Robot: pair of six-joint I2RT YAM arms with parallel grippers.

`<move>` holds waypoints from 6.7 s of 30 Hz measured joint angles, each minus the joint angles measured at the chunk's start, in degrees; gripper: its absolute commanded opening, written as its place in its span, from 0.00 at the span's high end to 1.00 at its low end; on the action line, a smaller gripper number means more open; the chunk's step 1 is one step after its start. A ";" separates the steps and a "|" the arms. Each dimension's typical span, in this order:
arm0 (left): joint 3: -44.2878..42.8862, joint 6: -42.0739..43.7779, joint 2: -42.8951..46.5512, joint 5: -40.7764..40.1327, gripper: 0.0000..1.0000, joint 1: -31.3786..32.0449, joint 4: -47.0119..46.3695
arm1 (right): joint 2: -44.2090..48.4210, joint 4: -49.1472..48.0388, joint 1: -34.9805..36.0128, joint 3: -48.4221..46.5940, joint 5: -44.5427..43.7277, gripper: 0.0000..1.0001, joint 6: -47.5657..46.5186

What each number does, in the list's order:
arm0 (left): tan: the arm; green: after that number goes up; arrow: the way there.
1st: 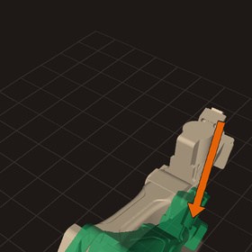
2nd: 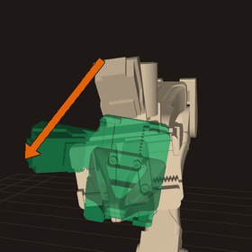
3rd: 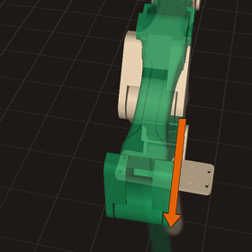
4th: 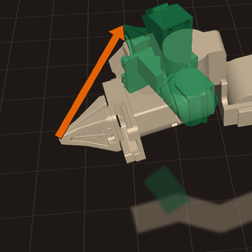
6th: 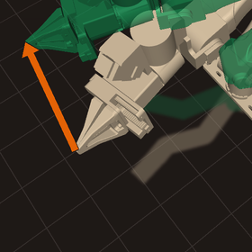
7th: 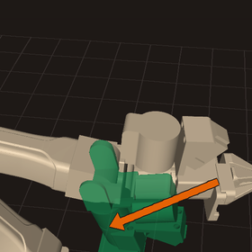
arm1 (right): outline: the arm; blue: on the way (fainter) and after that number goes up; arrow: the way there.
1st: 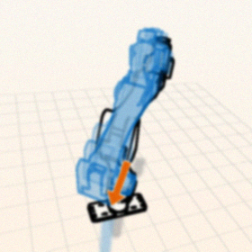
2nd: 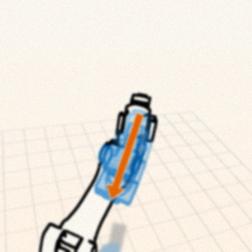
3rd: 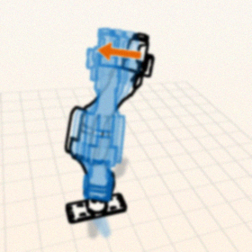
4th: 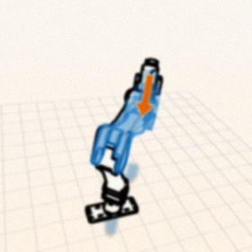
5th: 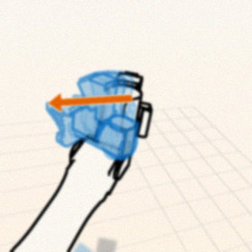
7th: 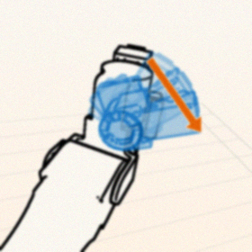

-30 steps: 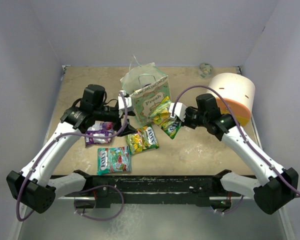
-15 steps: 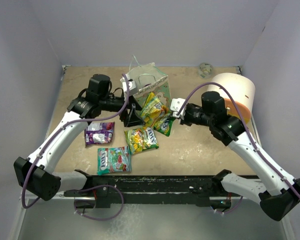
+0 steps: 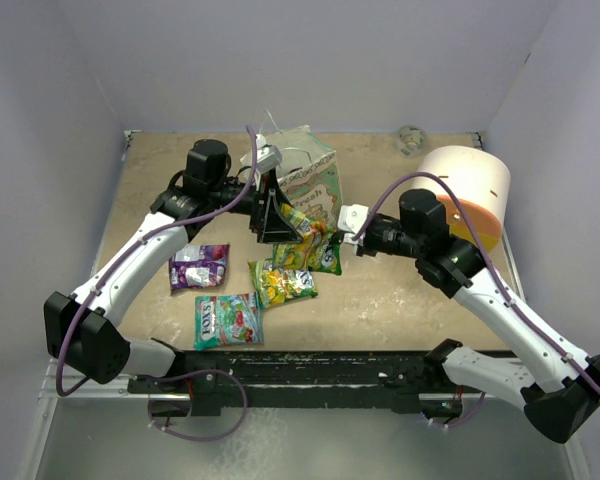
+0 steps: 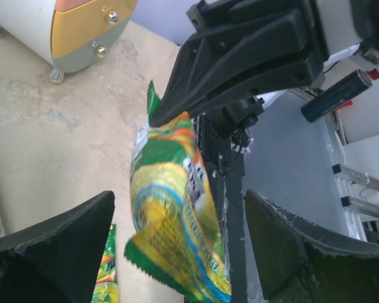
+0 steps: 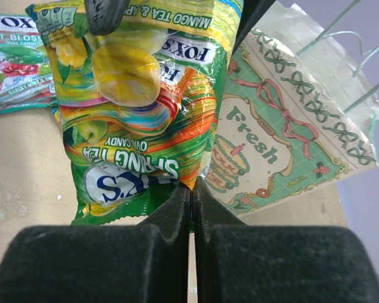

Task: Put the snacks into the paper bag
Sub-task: Pick up the snack from the center of the board, then place the snack in the paper bag.

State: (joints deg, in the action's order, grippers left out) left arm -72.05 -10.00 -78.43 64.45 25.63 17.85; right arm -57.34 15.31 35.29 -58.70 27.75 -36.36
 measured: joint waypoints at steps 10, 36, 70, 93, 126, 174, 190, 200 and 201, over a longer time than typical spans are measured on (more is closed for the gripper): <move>1.81 -3.96 0.00 -0.17 0.52 0.00 -3.69 | -0.52 -2.91 0.35 4.17 0.11 1.00 0.96; 4.35 0.13 0.02 0.37 0.85 0.00 -3.13 | -0.35 -5.44 0.35 4.20 -1.20 1.00 3.23; -4.20 34.84 19.98 -8.76 1.00 -12.50 30.12 | 1.79 -5.40 -10.99 4.81 2.91 0.16 3.80; -24.92 36.98 13.27 -26.49 1.00 -17.75 32.06 | 7.58 -4.50 -16.24 5.86 4.83 0.09 4.76; -43.93 57.29 -18.84 -25.38 1.00 -5.81 30.97 | 7.10 -6.67 -18.71 10.45 6.36 0.06 5.81; -31.85 53.94 -21.94 -23.56 1.00 -5.18 16.02 | 6.73 -7.13 -19.98 11.39 8.13 0.05 6.25; -23.47 49.16 -16.92 -22.27 1.00 -5.18 15.69 | 6.73 -7.17 -20.00 11.43 9.38 0.05 6.23; -23.65 44.92 -17.49 -19.19 1.00 -5.18 15.93 | 6.71 -7.17 -20.00 11.47 9.51 0.05 6.25; -23.96 44.52 -17.73 -19.08 1.00 -5.18 16.15 | 6.71 -7.17 -20.00 11.47 9.53 0.05 6.23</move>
State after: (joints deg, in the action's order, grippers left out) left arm -96.01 34.52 -96.16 45.36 20.45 34.00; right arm -50.63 8.14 15.29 -47.22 37.28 -30.13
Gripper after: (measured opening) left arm 0.114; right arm 0.947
